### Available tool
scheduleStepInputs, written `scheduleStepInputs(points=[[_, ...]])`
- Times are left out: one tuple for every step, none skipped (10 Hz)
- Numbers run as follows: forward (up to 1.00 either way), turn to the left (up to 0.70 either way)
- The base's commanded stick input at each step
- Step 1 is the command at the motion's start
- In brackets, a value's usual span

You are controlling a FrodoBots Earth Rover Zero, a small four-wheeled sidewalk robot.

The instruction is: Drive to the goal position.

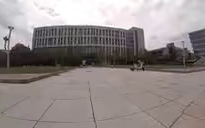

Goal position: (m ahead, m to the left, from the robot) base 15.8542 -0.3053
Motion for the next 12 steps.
scheduleStepInputs(points=[[1.0,0.0],[1.0,0.0],[1.0,0.0],[1.0,0.0],[1.0,0.0],[1.0,0.0],[1.0,0.0],[1.0,0.0],[1.0,0.0],[1.0,0.0],[1.0,0.0],[1.0,0.0]])
